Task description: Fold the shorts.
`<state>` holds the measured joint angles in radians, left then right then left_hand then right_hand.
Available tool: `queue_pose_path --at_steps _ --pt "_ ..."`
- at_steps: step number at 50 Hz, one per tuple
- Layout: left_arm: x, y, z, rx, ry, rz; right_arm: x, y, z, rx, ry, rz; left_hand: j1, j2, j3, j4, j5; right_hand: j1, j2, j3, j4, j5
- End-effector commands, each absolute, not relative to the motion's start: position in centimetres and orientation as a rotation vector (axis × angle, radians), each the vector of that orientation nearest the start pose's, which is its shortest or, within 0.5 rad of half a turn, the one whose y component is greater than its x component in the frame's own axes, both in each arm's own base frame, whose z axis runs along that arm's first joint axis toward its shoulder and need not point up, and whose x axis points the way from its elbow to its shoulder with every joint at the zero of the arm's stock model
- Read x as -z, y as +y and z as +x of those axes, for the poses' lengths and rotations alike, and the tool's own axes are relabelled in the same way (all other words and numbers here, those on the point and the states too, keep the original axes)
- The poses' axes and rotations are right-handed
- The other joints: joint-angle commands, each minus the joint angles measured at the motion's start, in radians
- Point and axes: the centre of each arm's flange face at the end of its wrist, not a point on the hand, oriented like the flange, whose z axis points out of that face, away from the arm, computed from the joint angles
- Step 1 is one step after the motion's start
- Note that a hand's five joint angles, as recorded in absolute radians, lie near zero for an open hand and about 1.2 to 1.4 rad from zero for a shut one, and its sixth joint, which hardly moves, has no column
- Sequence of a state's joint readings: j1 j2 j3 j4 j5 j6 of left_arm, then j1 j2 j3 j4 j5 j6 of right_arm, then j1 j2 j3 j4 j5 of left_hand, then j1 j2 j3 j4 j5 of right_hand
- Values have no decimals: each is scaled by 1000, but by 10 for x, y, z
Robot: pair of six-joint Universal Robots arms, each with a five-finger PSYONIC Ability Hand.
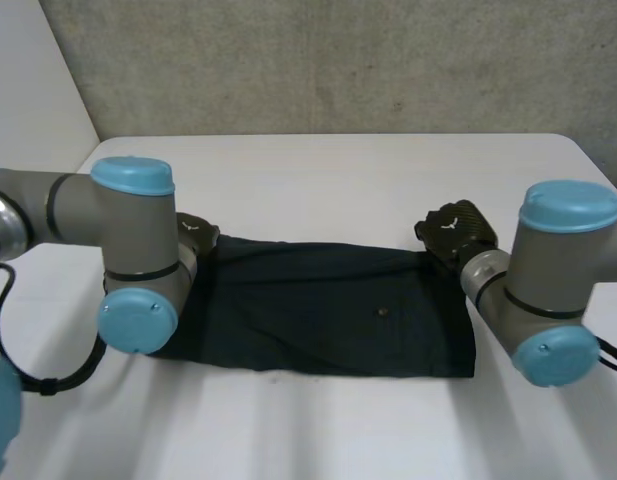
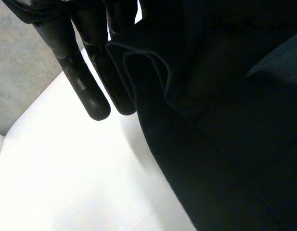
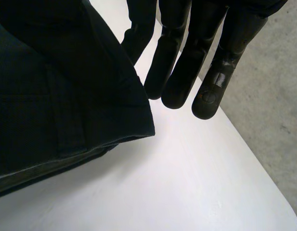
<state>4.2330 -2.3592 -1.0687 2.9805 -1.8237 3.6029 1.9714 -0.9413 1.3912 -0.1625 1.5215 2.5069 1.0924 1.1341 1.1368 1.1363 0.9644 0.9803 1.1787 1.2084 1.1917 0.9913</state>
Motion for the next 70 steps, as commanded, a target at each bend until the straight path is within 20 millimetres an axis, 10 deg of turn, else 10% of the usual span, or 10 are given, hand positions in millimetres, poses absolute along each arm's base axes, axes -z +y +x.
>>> queue_pose_path --at_steps 1,5,11,18,34,51,70 --pt "-145 -328 -298 1591 2286 949 -131 -328 297 2006 2083 -1347 -103 -145 -147 -147 -149 416 218 188 205 230" --pt "-146 -323 -303 1599 2285 966 -134 -332 298 2065 2054 -1323 -877 -919 -922 -921 -924 -127 -326 -356 -339 -313" --pt "-148 -319 -306 1608 2283 977 -155 -335 286 2149 2130 -1222 -918 -960 -962 -962 -964 -774 -973 -1003 -986 -960" --pt "-154 -317 -302 1632 2294 997 -180 -319 279 2162 2118 -1115 -905 -947 -950 -949 -952 -781 -979 -1009 -992 -966" --pt "-145 -345 -307 1780 2272 1036 -150 -280 270 1796 2254 -1208 -873 -915 -917 -917 -920 -757 -956 -985 -969 -943" --pt "-128 -419 -295 1873 2108 934 -156 -263 263 1782 2258 -1211 -867 -909 -912 -911 -914 -754 -953 -982 -966 -940" --pt "-169 -344 -282 1854 2641 1087 -154 -256 253 1783 2273 -1194 -896 -938 -941 -940 -943 -754 -953 -982 -966 -940"
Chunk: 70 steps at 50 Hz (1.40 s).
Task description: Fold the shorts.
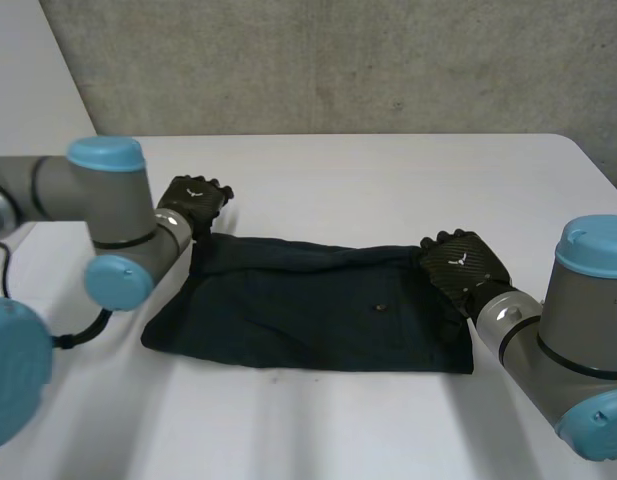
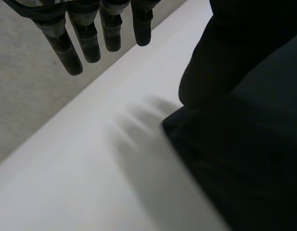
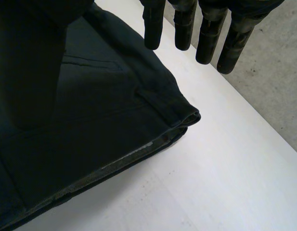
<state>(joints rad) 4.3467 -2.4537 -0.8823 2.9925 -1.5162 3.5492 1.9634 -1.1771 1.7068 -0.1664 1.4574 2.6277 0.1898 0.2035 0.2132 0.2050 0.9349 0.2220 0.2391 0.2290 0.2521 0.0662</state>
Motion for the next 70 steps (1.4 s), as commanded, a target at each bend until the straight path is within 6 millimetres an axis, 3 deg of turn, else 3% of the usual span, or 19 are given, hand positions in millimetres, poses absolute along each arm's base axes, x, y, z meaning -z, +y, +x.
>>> queue_pose_path --at_steps 1,7,11,19,21,24,25,27,32,46,56,63,70 --pt "-168 -342 -282 1850 2656 1104 -154 -256 252 1784 2275 -1192 6 -8 -17 -9 -914 4 -13 -3 -26 -15" --pt "-161 -340 -281 1825 2686 1124 -152 -256 251 1780 2283 -1191 6 -8 -17 -9 -914 1 -16 -6 -29 -18" --pt "-159 -345 -280 1825 2668 1101 -151 -255 250 1772 2287 -1193 9 -5 -14 -6 -911 1 -16 -6 -29 -18" --pt "-135 -366 -281 1781 2576 1107 -150 -254 250 1768 2291 -1192 6 -8 -17 -9 -914 1 -16 -6 -29 -18" --pt "-131 -372 -280 1767 2526 1120 -149 -254 250 1765 2291 -1193 163 150 140 148 -756 1 -16 -6 -29 -18" --pt "-129 -380 -279 1763 2470 1112 -149 -254 249 1766 2292 -1192 896 882 873 881 -24 1 -16 -6 -29 -18" --pt "-131 -381 -279 1769 2460 1102 -149 -254 249 1764 2294 -1192 902 888 878 886 -18 1 -16 -6 -29 -18" --pt "-132 -383 -279 1774 2451 1090 -149 -254 249 1762 2295 -1193 875 862 852 860 -44 1 -16 -6 -29 -18" --pt "-131 -379 -284 1766 2454 1110 -148 -253 249 1760 2296 -1193 16 2 -7 1 -904 1 -16 -6 -29 -18" --pt "-126 -387 -286 1792 2419 1117 -148 -253 250 1759 2282 -1197 3 -11 -20 -12 -916 1 -16 -6 -29 -18" --pt "-138 -426 -295 2031 2224 1025 -148 -253 250 1759 2281 -1199 56 42 33 41 -864 1 -16 -6 -29 -18" --pt "-140 -444 -294 2071 2145 912 -147 -252 250 1746 2288 -1200 62 48 39 47 -858 7 -10 0 -23 -12" --pt "-128 -436 -295 1994 2198 916 -155 -242 246 1754 2282 -1199 33 19 9 17 -887 62 45 55 32 44"
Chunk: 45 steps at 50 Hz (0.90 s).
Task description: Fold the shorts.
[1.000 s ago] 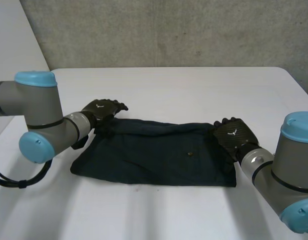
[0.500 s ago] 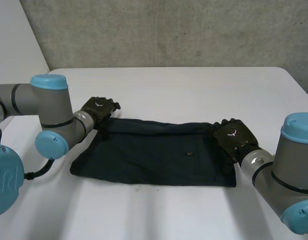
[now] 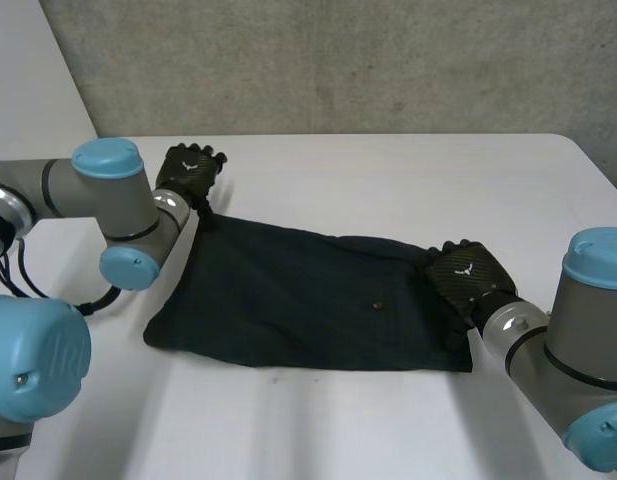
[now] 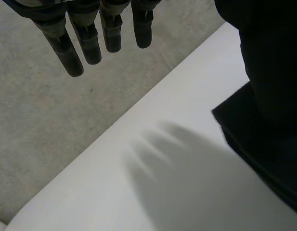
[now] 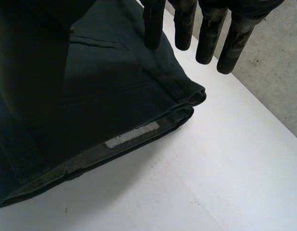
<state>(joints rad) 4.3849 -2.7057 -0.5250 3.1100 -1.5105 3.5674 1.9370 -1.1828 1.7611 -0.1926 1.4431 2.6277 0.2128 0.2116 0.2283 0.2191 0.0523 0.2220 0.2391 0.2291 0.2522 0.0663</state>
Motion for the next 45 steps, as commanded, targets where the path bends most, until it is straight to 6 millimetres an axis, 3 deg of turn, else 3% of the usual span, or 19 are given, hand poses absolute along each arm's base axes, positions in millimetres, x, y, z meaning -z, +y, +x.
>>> queue_pose_path --at_steps 1,8,18,22,26,27,32,37,45 --pt "-120 -430 -293 1940 2244 934 -156 -240 245 1754 2281 -1199 4 5 -12 -3 -10 65 48 58 35 47" --pt "-130 -394 -285 1780 2376 985 -148 -223 240 1667 2303 -1159 -8 -7 -24 -14 -22 71 54 64 41 53" --pt "-155 -356 -269 1723 2417 993 -134 -210 238 1559 2331 -1061 -11 -10 -27 -17 -25 142 125 135 112 123" --pt "-163 -347 -265 1730 2414 992 -130 -210 238 1548 2345 -1065 -14 -13 -30 -20 -28 306 289 299 276 287" --pt "-172 -342 -262 1750 2399 983 -126 -217 237 1598 2354 -1055 -17 -16 -32 -23 -31 889 872 882 859 870" --pt "-173 -341 -262 1754 2397 980 -127 -224 233 1647 2364 -1035 -17 -16 -32 -23 -31 1171 1154 1164 1141 1153" --pt "-188 -333 -259 1784 2379 973 -128 -236 221 1719 2429 -1008 -20 -19 -35 -26 -34 1174 1157 1167 1144 1155" --pt "-205 -321 -255 1815 2357 967 -133 -237 216 1780 2443 -1133 -23 -22 -38 -29 -37 1174 1157 1167 1144 1155" --pt "-227 -302 -238 1857 2367 886 -172 -242 217 1981 2371 -1521 -29 -27 -44 -35 -43 1174 1157 1167 1144 1155"
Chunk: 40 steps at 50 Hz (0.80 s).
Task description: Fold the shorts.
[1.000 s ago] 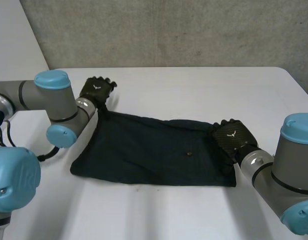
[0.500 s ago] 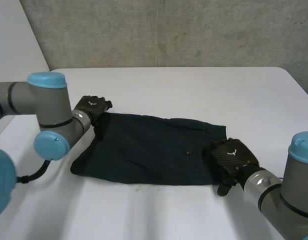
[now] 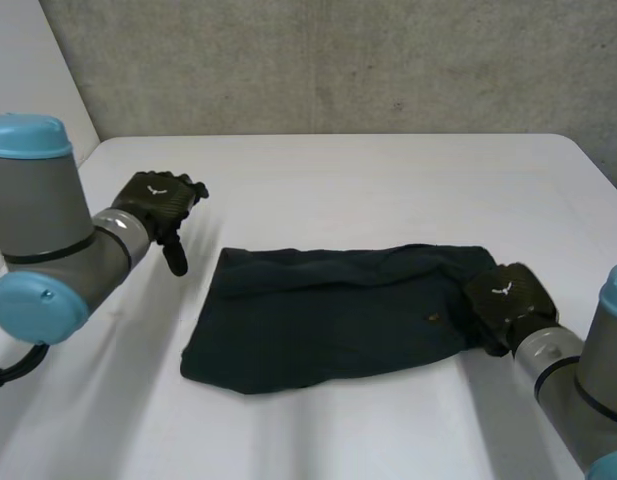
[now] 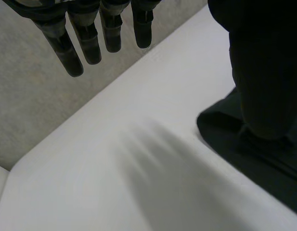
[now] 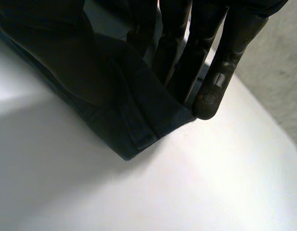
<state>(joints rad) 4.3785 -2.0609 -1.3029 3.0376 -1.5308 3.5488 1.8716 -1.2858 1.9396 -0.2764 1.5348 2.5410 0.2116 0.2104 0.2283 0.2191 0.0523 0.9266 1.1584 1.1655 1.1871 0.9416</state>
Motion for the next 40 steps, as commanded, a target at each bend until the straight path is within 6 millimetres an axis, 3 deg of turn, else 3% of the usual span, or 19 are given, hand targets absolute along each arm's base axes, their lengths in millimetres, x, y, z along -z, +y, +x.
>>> queue_pose_path --at_steps 1,4,7,8,11,12,15,16,19,20,25,26,30,31,32,36,40 --pt "-228 -300 -236 1858 2373 875 -181 -247 217 2027 2359 -1587 -27 -26 -44 -35 -43 470 238 231 209 280" --pt "-234 -292 -228 1869 2388 838 -191 -251 222 2090 2322 -1685 -36 -35 -53 -44 -51 470 238 231 209 280" --pt "-239 -285 -222 1886 2405 824 -209 -238 254 2190 2099 -1822 -36 -35 -53 -44 -51 470 238 231 209 280" --pt "-240 -282 -222 1892 2409 823 -216 -224 276 2222 1951 -1885 -36 -35 -53 -44 -51 470 238 231 209 280" --pt "-244 -276 -220 1917 2415 820 -220 -207 308 2245 1764 -1959 -36 -35 -53 -44 -51 470 238 231 209 280" --pt "-245 -275 -219 1922 2414 819 -217 -195 330 2231 1639 -2010 -36 -35 -53 -44 -51 470 238 231 209 280" --pt "-248 -271 -218 1944 2401 810 -208 -166 365 2176 1416 -2085 -36 -35 -53 -44 -51 470 238 231 209 280" --pt "-249 -270 -218 1948 2398 810 -201 -148 383 2127 1277 -2115 -36 -35 -53 -44 -51 470 238 231 209 280" --pt "-252 -267 -216 1970 2381 800 -184 -123 402 2024 1109 -2145 -36 -35 -53 -44 -51 470 238 231 209 280" --pt "-253 -267 -215 1971 2379 795 -169 -111 409 1946 1035 -2167 -36 -35 -53 -44 -51 470 238 231 209 280" --pt "-254 -267 -209 1973 2374 764 -147 -81 417 1782 843 -2177 -36 -35 -53 -44 -51 470 238 231 209 280" --pt "-253 -267 -209 1970 2374 766 -147 -79 417 1769 825 -2171 -36 -35 -53 -44 -51 470 238 231 209 280" --pt "-253 -267 -209 1972 2376 768 -156 -82 417 1782 855 -2126 -36 -35 -53 -44 -51 -209 -441 -448 -469 -398" --pt "-253 -267 -210 1977 2372 774 -167 -85 416 1810 912 -2077 -36 -35 -53 -44 -51 -501 -733 -740 -762 -691" --pt "-254 -267 -211 1984 2368 778 -174 -86 415 1823 951 -2042 -36 -35 -53 -44 -51 -603 -835 -842 -863 -792" --pt "-256 -268 -214 2004 2356 785 -211 -107 408 1872 1187 -1741 -36 -35 -53 -44 -51 -739 -970 -977 -999 -928" --pt "-258 -263 -223 2036 2378 794 -232 -149 392 1834 1451 -1349 -36 -35 -53 -44 -51 -752 -984 -991 -1013 -942"
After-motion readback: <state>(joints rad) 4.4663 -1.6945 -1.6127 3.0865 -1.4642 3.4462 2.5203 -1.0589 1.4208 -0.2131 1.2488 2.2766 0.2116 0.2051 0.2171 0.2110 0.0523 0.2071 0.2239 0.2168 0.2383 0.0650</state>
